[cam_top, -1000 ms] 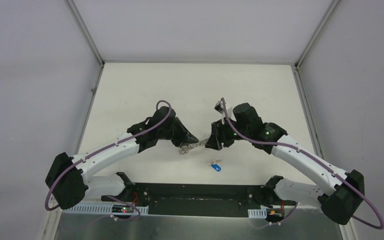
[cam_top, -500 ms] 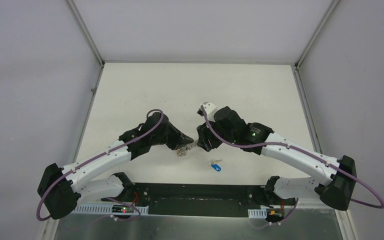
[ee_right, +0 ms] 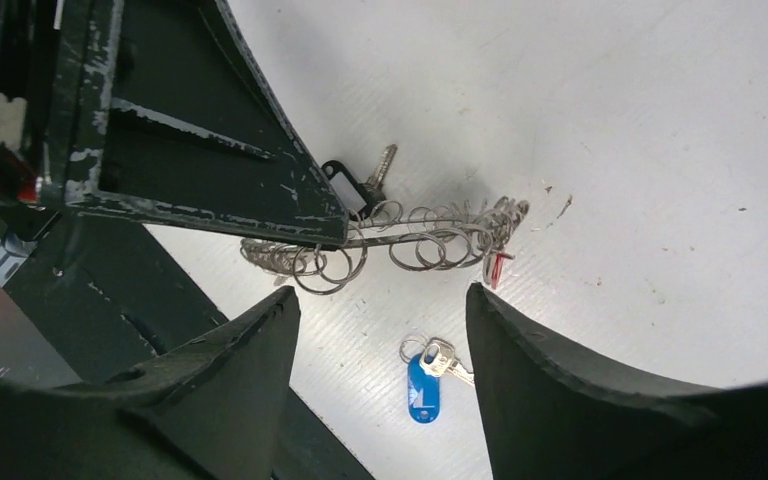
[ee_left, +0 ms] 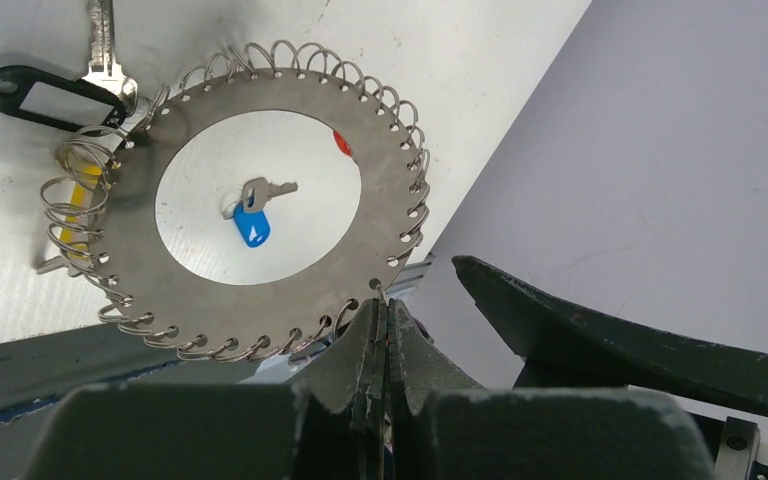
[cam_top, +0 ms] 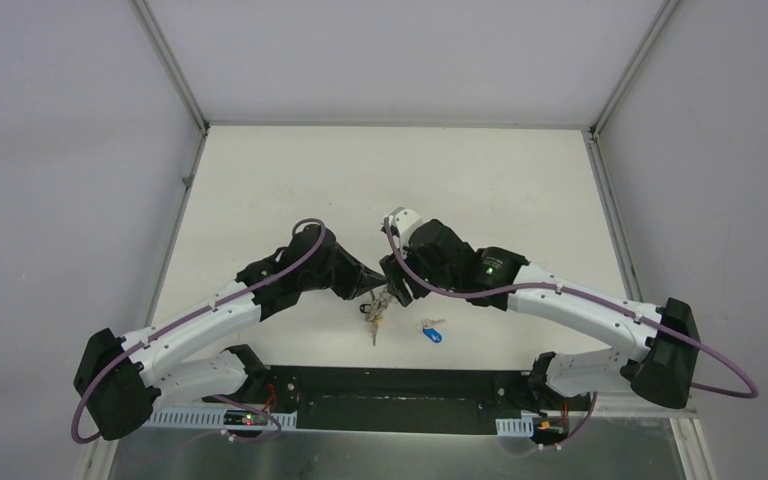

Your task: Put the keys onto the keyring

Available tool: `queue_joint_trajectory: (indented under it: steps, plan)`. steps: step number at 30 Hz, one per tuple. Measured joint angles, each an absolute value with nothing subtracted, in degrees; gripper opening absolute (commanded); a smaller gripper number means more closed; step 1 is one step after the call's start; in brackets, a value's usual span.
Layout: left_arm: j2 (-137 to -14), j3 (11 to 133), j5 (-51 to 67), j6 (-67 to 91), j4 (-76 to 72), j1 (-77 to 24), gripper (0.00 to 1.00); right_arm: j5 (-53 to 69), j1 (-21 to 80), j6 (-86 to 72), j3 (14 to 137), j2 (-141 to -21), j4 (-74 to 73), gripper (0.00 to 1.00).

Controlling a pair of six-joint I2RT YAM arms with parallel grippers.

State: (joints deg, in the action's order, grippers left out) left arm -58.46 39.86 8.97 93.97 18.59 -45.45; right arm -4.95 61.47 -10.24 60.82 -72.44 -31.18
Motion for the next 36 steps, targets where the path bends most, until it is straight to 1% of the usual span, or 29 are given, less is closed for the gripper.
queue_joint_trajectory:
  steps: [4,12,17,22,30,31,32,36]
  plan:
    - [-58.5,39.9,9.0,94.0,18.6,-45.5,0.0,-7.3,61.8,-10.5,60.8,-73.1,-31.3,0.63]
    - [-58.4,39.9,8.9,94.4,18.6,-45.5,0.0,-11.6,62.1,-11.4,60.8,-74.3,-33.5,0.5]
    - [-58.4,39.9,8.8,94.8,18.5,-45.5,0.0,-12.8,62.1,-11.4,60.5,-74.2,-33.6,0.49]
    - [-58.3,39.9,8.9,95.2,18.3,-45.5,0.0,-9.7,62.1,-9.9,58.3,-71.0,-31.6,0.44]
    - [-58.1,39.8,8.9,96.4,17.5,-45.5,0.0,-3.8,62.2,-8.5,56.6,-66.0,-24.1,0.44]
    - [-57.9,39.7,8.9,96.6,17.4,-45.5,0.0,-3.5,62.2,-8.4,56.6,-66.0,-23.3,0.35]
    - [-57.8,39.6,9.0,96.7,17.3,-45.5,0.0,-3.4,62.2,-8.4,56.6,-66.0,-22.8,0.3]
    - [-57.0,39.4,9.0,97.1,17.0,-45.5,0.0,0.6,62.1,-8.0,56.6,-66.8,-21.8,0.26]
